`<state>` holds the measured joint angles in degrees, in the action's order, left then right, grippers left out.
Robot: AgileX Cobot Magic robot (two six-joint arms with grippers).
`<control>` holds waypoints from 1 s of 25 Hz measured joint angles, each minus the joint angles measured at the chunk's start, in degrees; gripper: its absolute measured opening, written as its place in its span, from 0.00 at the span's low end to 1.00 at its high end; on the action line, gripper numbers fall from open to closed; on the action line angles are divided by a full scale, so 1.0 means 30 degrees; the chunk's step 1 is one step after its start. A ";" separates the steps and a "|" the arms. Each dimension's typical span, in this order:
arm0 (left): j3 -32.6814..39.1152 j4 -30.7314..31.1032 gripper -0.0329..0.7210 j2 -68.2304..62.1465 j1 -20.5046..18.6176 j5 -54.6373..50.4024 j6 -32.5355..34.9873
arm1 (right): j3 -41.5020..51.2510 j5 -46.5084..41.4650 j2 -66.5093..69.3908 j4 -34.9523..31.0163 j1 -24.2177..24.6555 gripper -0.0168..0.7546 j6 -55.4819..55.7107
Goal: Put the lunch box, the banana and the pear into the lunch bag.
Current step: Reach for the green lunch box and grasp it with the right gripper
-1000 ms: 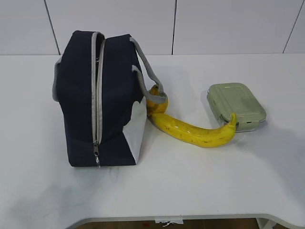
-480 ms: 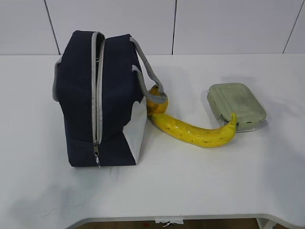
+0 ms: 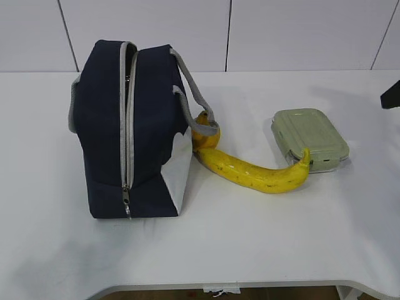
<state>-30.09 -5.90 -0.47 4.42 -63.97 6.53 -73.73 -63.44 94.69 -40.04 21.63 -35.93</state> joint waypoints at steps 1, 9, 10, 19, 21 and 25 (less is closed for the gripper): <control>0.0000 0.0000 0.36 0.0000 0.0000 0.0000 0.0000 | -0.0499 -0.0815 0.0791 -0.0800 0.0224 0.63 -0.0592; 0.0000 0.0000 0.36 0.0000 0.0000 0.0000 0.0000 | -0.4676 -0.1731 0.6526 -0.3779 0.0712 0.63 -0.3102; 0.0000 0.0000 0.36 0.0000 0.0000 0.0000 0.0000 | -0.5078 -0.1731 0.7124 -0.3785 0.0740 0.63 -0.3131; 0.0000 0.0000 0.36 0.0000 0.0000 0.0000 0.0000 | -0.6063 -0.1731 0.8982 -0.4291 0.0740 0.63 -0.3180; 0.0000 0.0000 0.36 0.0000 0.0000 0.0000 0.0000 | -0.6063 -0.1731 0.8982 -0.4519 0.0740 0.63 -0.3180; 0.0000 0.0000 0.36 0.0000 0.0000 0.0000 0.0000 | -0.6063 -0.1731 0.8982 -0.5471 0.0740 0.72 -0.3140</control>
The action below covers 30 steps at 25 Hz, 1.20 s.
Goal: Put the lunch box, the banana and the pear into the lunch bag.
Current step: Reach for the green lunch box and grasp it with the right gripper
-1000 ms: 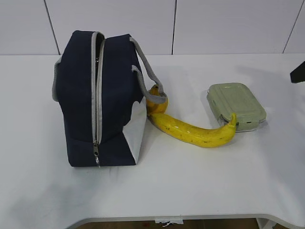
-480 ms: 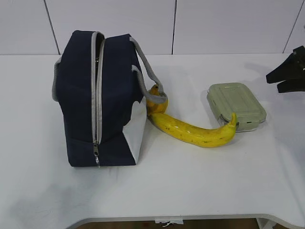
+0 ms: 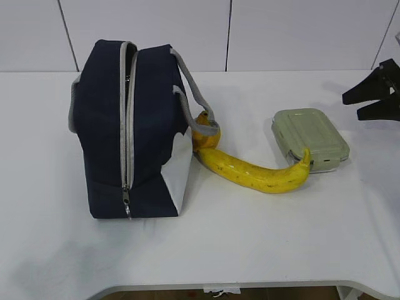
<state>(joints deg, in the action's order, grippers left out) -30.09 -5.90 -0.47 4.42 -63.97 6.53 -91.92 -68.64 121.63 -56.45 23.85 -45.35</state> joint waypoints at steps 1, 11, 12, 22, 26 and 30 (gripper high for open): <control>0.0000 0.0000 0.36 0.0000 0.0000 0.0000 0.0000 | 0.0000 0.0000 0.0000 -0.0189 -0.0036 0.75 0.0000; 0.0000 0.0000 0.36 0.0000 0.0000 0.0000 0.0000 | 0.0000 0.0000 0.0000 0.0845 -0.0359 0.81 -0.0097; 0.0000 0.0000 0.36 0.0000 0.0000 0.0000 0.0000 | 0.0000 0.0000 0.0000 0.0921 -0.0359 0.79 -0.0126; 0.0000 0.0000 0.36 0.0000 0.0000 0.0000 0.0000 | 0.0000 0.0035 0.1176 0.0697 -0.0485 0.71 -0.0302; 0.0000 0.0000 0.36 0.0000 0.0000 0.0000 0.0000 | 0.0000 0.0035 0.1671 0.0400 -0.0529 0.73 -0.0319; 0.0000 0.0000 0.36 0.0000 0.0000 0.0000 0.0000 | 0.0000 0.0035 0.1717 0.0299 -0.0849 0.74 -0.0480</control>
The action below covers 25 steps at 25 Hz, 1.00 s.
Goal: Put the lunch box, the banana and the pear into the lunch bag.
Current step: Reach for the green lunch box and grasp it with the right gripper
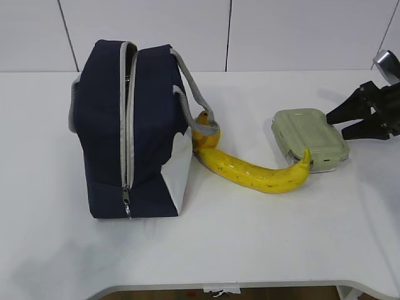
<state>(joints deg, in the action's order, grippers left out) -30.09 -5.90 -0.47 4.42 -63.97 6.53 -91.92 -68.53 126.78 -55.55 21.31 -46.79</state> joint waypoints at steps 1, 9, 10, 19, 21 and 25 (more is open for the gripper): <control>0.0000 0.0000 0.36 0.0000 0.0000 0.0000 0.0000 | 0.0000 0.0000 0.0000 -0.0034 -0.0104 0.74 -0.0039; 0.0000 0.0000 0.36 0.0000 0.0000 0.0000 0.0000 | 0.0000 0.0000 0.0584 0.0004 -0.0567 0.74 -0.0175; 0.0000 0.0000 0.36 0.0000 0.0000 0.0000 0.0000 | 0.0000 0.0000 0.0680 0.0036 -0.0567 0.74 -0.0175; 0.0000 0.0000 0.36 0.0000 0.0000 0.0000 0.0000 | -0.0043 -0.0065 0.0968 -0.0409 -0.0567 0.69 -0.0175; 0.0000 0.0000 0.36 0.0000 0.0000 0.0000 0.0000 | -0.0087 -0.0105 0.0968 -0.0477 -0.0567 0.65 -0.0175; 0.0000 0.0000 0.36 0.0000 0.0000 0.0000 0.0000 | -0.0100 -0.0184 0.0968 -0.0817 -0.0567 0.56 0.0158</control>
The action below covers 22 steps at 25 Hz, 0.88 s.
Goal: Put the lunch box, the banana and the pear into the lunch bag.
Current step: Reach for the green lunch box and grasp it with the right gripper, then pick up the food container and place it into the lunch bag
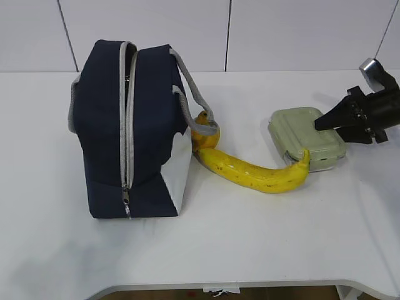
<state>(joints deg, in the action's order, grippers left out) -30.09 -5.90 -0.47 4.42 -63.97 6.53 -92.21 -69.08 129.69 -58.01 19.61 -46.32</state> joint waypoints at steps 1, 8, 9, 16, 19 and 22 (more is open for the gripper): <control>0.0000 0.0000 0.36 0.0000 0.0000 0.0000 0.0000 | 0.0000 -0.0042 0.0000 -0.0036 0.0000 0.54 0.0097; 0.0000 0.0000 0.36 0.0000 0.0000 0.0000 0.0000 | 0.0000 -0.0090 0.0000 -0.0078 0.0000 0.50 0.0468; 0.0000 0.0000 0.36 0.0000 0.0000 0.0000 0.0000 | 0.0000 -0.0090 0.0000 -0.0078 0.0000 0.50 0.0512; 0.0000 0.0000 0.36 0.0000 0.0000 0.0000 0.0000 | -0.0030 -0.0090 0.0000 -0.0078 0.0000 0.50 0.0555; 0.0000 0.0000 0.36 0.0000 0.0000 0.0000 0.0000 | -0.0030 -0.0090 0.0000 -0.0078 0.0000 0.50 0.0855; 0.0000 0.0000 0.36 0.0000 0.0000 0.0000 0.0000 | -0.0030 -0.0090 0.0000 -0.0078 0.0000 0.49 0.1363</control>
<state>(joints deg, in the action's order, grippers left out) -30.09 -5.90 -0.47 4.42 -63.97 6.53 -92.30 -69.35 129.69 -58.24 19.61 -42.23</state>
